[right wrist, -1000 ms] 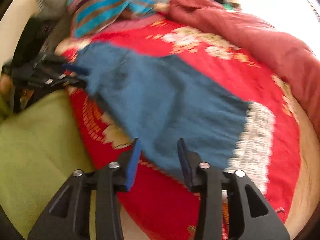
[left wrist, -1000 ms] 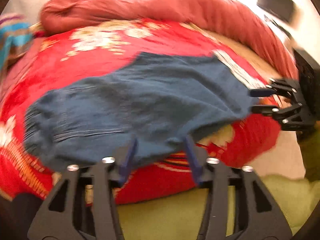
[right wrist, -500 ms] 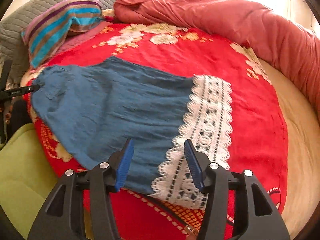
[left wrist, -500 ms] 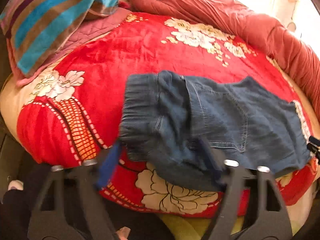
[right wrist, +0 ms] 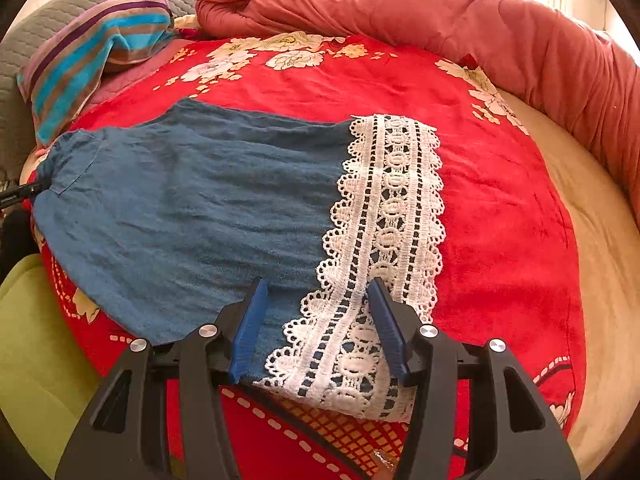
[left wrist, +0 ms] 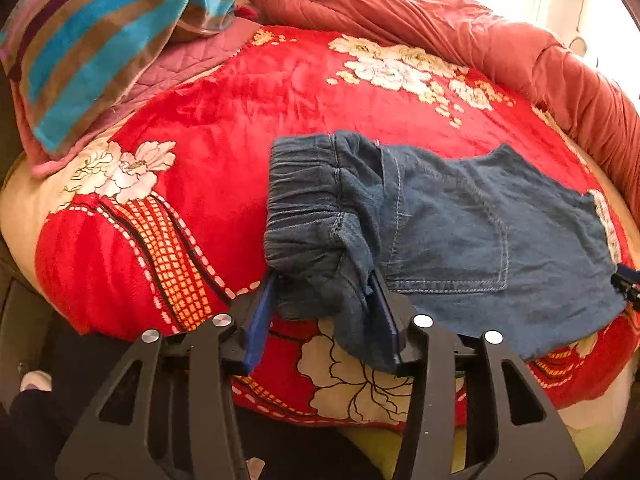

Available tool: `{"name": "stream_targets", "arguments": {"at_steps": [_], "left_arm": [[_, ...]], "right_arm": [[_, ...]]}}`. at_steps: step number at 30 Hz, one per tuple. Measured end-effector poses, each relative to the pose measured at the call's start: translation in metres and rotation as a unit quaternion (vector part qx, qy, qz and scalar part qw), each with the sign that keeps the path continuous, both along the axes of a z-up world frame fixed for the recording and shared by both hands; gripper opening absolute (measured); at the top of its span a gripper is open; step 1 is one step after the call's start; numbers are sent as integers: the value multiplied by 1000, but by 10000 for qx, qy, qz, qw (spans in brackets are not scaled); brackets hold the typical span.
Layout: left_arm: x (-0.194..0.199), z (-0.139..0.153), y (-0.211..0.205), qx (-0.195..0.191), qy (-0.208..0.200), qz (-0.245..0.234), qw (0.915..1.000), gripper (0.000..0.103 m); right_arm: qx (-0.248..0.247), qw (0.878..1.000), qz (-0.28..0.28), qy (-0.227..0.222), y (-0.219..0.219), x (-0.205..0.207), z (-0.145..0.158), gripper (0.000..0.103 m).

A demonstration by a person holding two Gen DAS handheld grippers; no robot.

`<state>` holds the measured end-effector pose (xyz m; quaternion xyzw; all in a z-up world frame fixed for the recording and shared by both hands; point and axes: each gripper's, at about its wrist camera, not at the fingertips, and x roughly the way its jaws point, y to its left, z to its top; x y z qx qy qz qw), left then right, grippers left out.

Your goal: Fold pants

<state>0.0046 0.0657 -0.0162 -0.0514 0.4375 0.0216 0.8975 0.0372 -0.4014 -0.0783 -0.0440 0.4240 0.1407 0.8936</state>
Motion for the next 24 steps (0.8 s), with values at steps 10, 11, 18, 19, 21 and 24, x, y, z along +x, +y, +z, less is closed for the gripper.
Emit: {"name": "stream_targets", "arguments": {"at_steps": [10,11,18,19,21,24], "left_arm": [[-11,61,-20,147,-725,-188,9971,62],[-7,66,-26,148,-754,-290,9966,63],[44,68,-76,-255,-461,-1066,9929,67],[49,67,-83,-239,-425,-1138,9923,68],[68,63,-103,-270,-303,-1426,9889,68],[95,52,-126,-254,-114,-1681,9854,69]], "right_arm": [[797,9959,-237,-352,-30,6,38,51],[836,9953,-287,-392,-34,11,42,51],[942,9940,-520,-172,-56,78,49,51],[1042,9930,-550,-80,-60,89,46,51],[1312,9894,-617,58,-69,104,42,51],[1530,9856,-667,270,-74,123,33,51]]}}
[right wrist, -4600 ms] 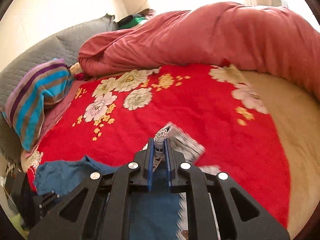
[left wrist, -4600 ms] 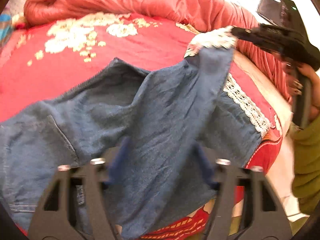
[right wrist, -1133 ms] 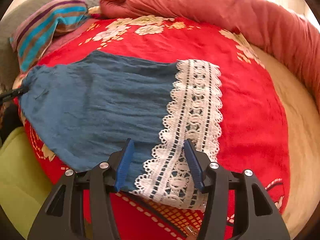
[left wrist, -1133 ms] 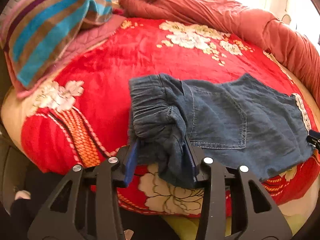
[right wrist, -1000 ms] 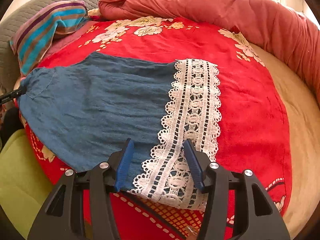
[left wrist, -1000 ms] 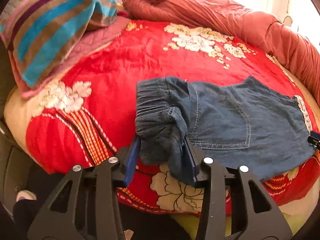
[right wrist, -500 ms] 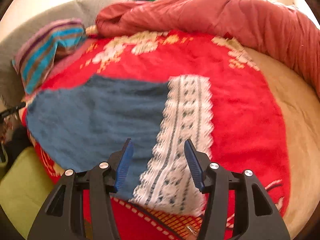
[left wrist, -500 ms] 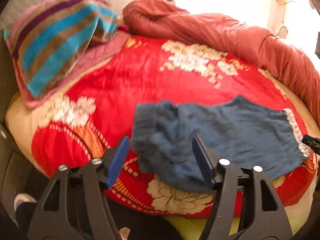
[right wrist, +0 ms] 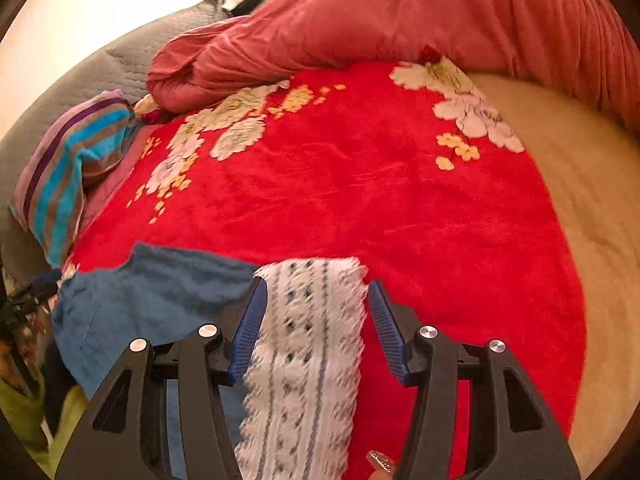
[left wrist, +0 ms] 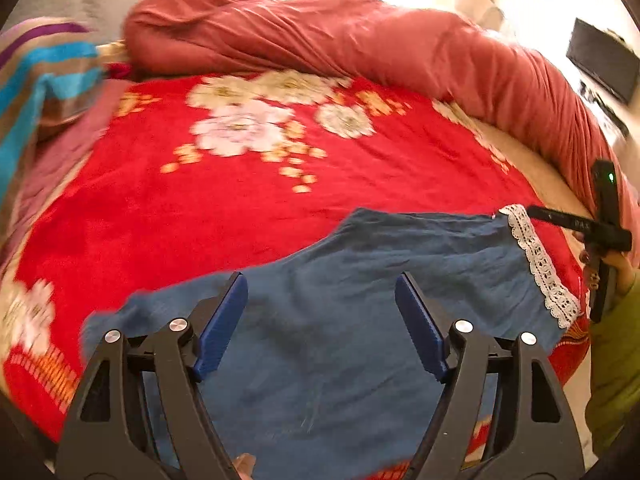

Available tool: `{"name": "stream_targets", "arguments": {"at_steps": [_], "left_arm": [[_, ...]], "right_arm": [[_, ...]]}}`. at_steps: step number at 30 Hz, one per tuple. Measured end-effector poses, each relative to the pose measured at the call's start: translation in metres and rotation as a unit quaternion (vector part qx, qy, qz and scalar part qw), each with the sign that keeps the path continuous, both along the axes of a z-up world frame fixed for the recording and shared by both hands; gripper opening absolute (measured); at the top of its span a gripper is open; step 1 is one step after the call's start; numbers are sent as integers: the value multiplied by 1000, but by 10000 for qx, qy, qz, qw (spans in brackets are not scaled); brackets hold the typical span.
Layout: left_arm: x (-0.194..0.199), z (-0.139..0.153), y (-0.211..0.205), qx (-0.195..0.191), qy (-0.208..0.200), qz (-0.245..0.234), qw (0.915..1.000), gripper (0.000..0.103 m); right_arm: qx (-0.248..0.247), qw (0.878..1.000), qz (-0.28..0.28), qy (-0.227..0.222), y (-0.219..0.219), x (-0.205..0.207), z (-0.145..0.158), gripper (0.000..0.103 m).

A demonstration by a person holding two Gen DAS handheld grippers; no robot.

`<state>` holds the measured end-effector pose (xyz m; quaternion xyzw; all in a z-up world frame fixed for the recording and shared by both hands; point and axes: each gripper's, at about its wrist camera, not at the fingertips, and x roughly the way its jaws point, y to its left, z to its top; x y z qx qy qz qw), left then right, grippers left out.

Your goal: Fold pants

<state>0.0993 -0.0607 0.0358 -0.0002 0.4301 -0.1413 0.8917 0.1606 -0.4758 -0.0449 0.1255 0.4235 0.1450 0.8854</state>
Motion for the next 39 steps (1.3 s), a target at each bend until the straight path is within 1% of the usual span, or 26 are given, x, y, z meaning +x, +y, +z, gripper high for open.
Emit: {"name": "stream_targets", "arguments": {"at_steps": [1,4,8,10,11,12,13,14,15,16,17,18,20,23,25,26,28,31,32,34,35,36,39], "left_arm": [[13,-5,-9,-19,112,-98,9999,72],[47,-24,-28,-109,401,-276,9988,73],[83,-50,-41,74,561,-264,9980,75],[96,-66,-40,-131,823,-195,9963,75],[99,-73,-40,-319,955,-186,9947,75],[100,-78,-42,-411,989,-206,9940,73],[97,-80,-46,-324,933,-263,9948,58],[95,-80,-51,-206,871,-370,9953,34],[92,-80,-54,-184,843,-467,9952,23],[90,-79,-55,-277,862,-556,9943,7],[89,-77,-55,-326,873,-565,9940,6],[88,-74,-56,-319,837,-551,9945,5],[86,-62,-55,-327,586,-536,9963,5],[88,-49,-57,-341,369,-506,9975,3],[94,-47,-63,-218,288,-496,9981,2],[97,-49,-67,-146,267,-482,9984,3],[104,-59,-70,-79,303,-405,9987,2],[110,-77,-67,-40,458,-301,9985,4],[112,-82,-65,-61,493,-269,9984,5],[112,-88,-61,-187,496,-250,9983,7],[112,-88,-59,-264,492,-251,9981,7],[112,-88,-57,-312,487,-244,9980,8],[110,-85,-52,-384,422,-183,9982,18]], "right_arm": [[32,10000,25,41,-1,4,-3,51],[132,9998,49,169,-2,12,-12,51],[396,9984,227,322,-1,15,-28,51],[514,9976,310,332,0,14,-33,51],[542,9974,352,315,0,15,-34,48],[552,9972,399,298,2,14,-35,46],[563,9970,441,284,3,14,-35,42],[591,9966,507,267,5,14,-35,37],[596,9962,577,253,8,13,-36,33],[592,9960,626,232,10,12,-36,24],[606,9958,661,207,12,12,-35,18],[626,9954,710,131,14,8,-32,18],[495,9962,708,-100,17,1,-22,16],[440,9955,580,-607,13,-9,0,16],[428,9951,495,-738,10,-6,7,16],[273,9958,437,-755,11,-1,6,17],[105,9976,352,-595,12,10,-5,18],[-203,9997,77,-85,14,27,-32,25],[-149,9999,32,-31,12,29,-37,25],[8,10000,-80,-47,5,27,-38,28],[-44,9999,-135,-70,4,25,-38,31],[-114,9997,-185,-95,4,24,-37,31],[-256,9992,-264,-134,5,21,-36,37]]}}
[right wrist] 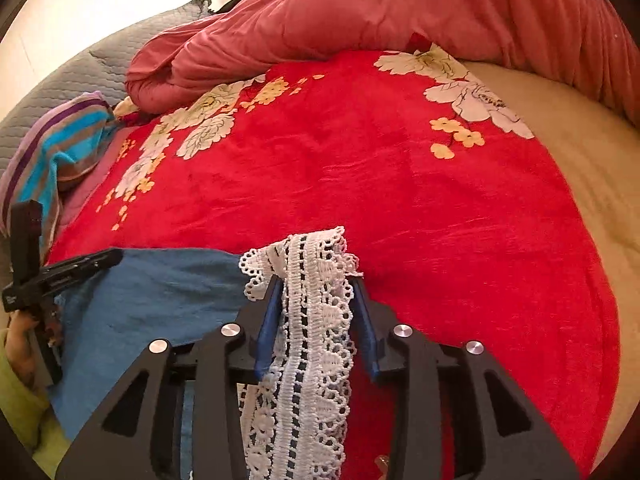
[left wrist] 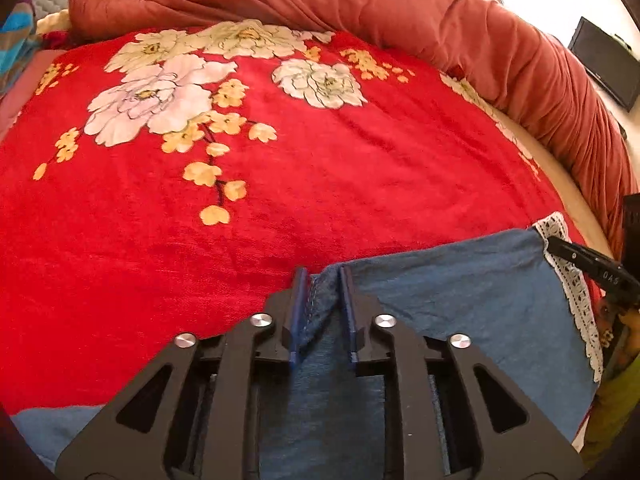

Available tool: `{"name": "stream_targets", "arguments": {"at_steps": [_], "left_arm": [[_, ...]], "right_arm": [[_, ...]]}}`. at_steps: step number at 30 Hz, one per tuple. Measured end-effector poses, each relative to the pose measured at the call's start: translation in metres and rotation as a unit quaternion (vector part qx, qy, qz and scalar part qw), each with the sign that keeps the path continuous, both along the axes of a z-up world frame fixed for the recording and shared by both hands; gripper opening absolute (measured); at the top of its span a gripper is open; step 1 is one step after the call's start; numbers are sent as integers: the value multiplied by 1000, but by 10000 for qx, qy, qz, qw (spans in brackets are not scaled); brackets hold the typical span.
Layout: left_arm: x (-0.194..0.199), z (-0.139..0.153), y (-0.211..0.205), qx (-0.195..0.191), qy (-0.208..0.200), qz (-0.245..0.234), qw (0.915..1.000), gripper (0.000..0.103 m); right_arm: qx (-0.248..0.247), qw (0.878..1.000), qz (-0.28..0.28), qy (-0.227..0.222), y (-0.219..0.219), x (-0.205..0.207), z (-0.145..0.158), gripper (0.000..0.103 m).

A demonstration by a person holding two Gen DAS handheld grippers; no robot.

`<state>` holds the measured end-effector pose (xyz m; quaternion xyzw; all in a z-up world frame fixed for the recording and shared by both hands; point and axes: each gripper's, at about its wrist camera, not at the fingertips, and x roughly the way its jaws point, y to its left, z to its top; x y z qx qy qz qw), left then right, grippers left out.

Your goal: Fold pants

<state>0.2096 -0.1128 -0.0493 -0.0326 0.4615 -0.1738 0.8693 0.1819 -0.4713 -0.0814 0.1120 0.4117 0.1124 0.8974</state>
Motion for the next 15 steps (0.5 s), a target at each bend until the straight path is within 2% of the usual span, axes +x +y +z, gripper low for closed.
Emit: {"name": "stream_targets", "arguments": {"at_steps": [2,4,6,7,11,12,13,15], "left_arm": [[-3,5,7,29,-53,123,9999,35],[-7,11,16,77,-38,313,9995,43],[-13,19,26,126,-105,430,9989,44],[-19,26,32,157,-209,472,9985,48],[-43,49,54,220,-480,670,9964,74],[-50,54,59,235,-539,731,9956,77],[-60,60,65,254,-637,812,9943,82],[-74,67,72,347,-734,931,9923,88]], "right_arm": [[-144,9999,-77,-54,1,-3,3,44],[-238,9995,-170,-93,0,-7,6,48],[-296,9991,-287,-111,-6,-11,10,55],[-275,9990,-330,-118,-9,-14,12,59],[-522,9969,-553,-224,-16,-32,23,64],[-570,9963,-576,-269,-16,-39,27,67],[-584,9960,-587,-333,-16,-48,32,74],[-667,9951,-550,-470,-13,-61,40,79]]}}
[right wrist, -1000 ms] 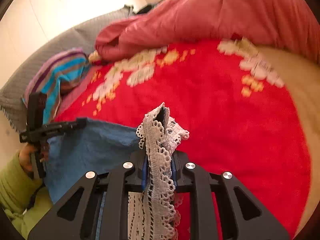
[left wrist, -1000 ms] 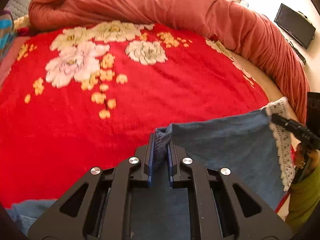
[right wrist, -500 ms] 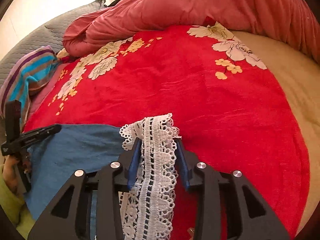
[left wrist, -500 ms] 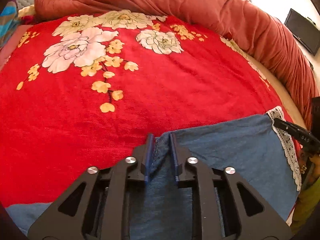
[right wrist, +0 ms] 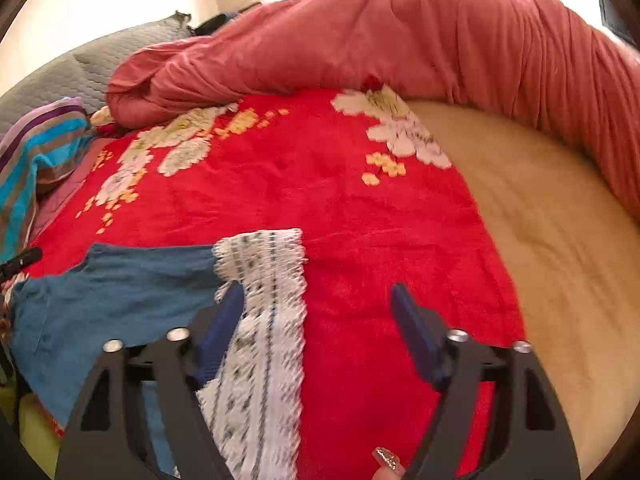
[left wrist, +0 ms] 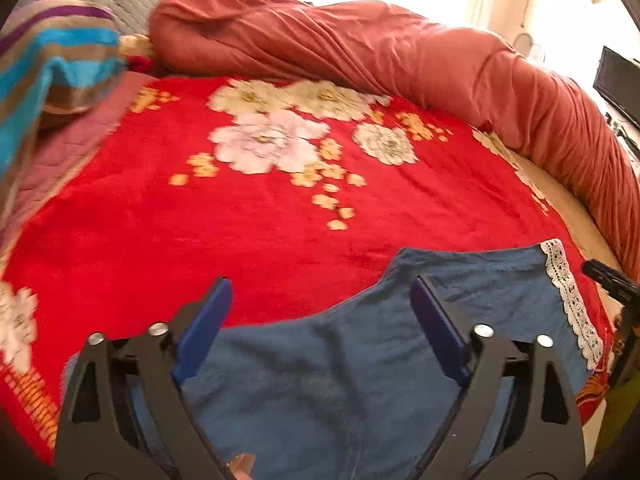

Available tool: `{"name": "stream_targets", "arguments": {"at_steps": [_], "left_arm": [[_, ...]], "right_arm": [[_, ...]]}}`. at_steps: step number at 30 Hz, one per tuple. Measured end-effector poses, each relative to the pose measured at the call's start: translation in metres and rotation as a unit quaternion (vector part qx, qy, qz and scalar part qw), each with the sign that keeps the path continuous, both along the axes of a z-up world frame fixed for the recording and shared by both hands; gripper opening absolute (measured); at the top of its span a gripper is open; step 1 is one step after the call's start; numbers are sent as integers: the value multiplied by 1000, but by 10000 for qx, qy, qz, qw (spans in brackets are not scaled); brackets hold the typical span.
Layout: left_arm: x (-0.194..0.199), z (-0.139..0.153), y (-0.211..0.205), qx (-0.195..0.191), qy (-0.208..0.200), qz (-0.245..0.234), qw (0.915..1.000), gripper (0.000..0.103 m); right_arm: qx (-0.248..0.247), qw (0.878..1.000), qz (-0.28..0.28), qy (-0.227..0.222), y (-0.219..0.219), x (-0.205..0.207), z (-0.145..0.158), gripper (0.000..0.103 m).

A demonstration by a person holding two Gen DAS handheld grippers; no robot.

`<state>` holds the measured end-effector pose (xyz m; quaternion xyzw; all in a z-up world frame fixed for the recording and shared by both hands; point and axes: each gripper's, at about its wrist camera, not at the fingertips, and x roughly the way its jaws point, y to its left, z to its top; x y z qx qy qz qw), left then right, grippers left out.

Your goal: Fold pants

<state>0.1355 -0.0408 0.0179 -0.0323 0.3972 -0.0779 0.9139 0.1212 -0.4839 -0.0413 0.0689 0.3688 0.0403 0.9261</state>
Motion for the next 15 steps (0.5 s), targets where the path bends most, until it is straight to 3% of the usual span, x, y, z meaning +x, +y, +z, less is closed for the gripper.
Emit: {"name": "stream_targets", "arguments": {"at_steps": [4,8,15], "left_arm": [[-33,4,5,156,-83,-57,9998,93],[-58,-10,-2,215,226,-324,9990,93],[-83,-29,-34,627,446,-775,9940,93]], "right_arm": [[-403,9987,175,-243,20,-27,16,86],[-909,9938,491,-405,54,-45,23,88],[-837,9857,1450,-211,121,-57,8,88]]}}
